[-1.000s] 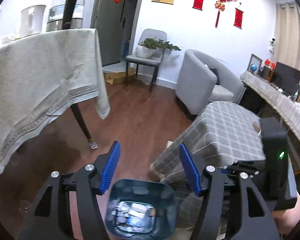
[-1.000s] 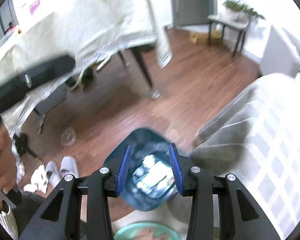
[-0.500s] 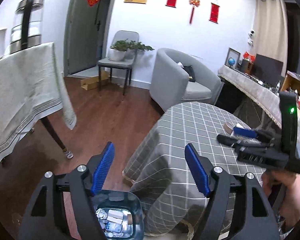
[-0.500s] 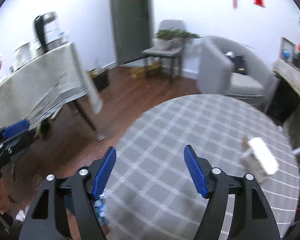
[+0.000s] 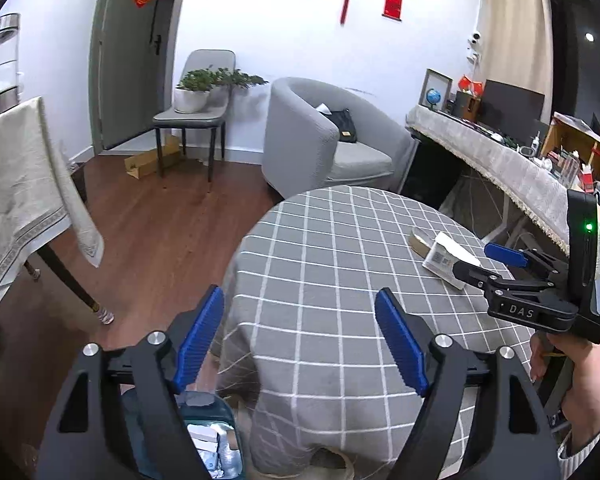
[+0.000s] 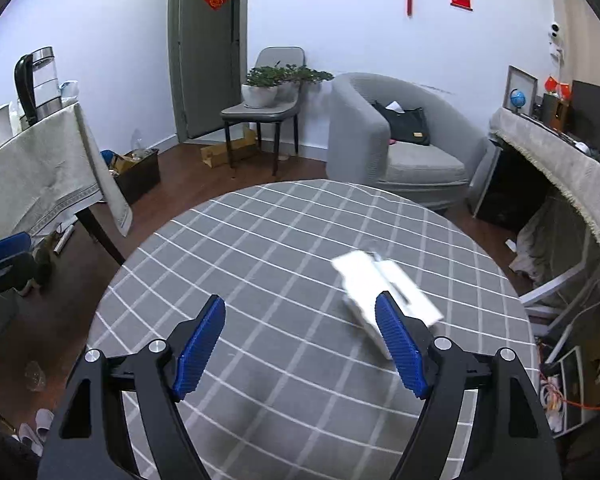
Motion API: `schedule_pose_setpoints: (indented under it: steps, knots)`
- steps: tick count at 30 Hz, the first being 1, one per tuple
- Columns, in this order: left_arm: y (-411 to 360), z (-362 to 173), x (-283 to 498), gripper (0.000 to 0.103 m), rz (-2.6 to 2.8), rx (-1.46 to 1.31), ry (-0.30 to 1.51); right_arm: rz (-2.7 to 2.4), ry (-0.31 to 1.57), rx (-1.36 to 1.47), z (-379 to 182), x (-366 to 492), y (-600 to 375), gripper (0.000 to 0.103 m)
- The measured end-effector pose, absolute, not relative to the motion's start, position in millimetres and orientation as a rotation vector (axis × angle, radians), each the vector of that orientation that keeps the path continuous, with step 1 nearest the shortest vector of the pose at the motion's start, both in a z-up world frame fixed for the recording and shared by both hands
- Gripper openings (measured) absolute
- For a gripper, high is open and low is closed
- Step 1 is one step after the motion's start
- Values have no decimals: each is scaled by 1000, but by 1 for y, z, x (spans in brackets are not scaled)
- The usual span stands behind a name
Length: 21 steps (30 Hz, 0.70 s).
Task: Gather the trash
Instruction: 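Grasp the white paper box with the right tool while the left tool returns to the table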
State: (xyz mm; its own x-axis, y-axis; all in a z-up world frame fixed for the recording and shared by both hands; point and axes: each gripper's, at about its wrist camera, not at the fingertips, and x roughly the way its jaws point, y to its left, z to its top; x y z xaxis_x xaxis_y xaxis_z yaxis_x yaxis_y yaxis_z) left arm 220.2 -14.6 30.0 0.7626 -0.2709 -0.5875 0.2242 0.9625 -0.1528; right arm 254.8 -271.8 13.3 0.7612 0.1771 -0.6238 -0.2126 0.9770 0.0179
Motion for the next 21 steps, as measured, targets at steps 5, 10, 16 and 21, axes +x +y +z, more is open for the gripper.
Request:
schedule_pose_setpoints:
  steps: [5,10,16,21]
  knots:
    - [-36,30,237,84,-298,-79,663,224,672,-153,9,258,-287,81]
    - [-59,29,251,85,-320,-71,669,247,693,-286,-6,263,-303,81]
    - [-90,17,270,85,-349,-49,695,293,680,-401,-16,274,-305,71]
    - [-109,9,286,85,-376,-55,705,301,690,-452,-24,287,-305,54]
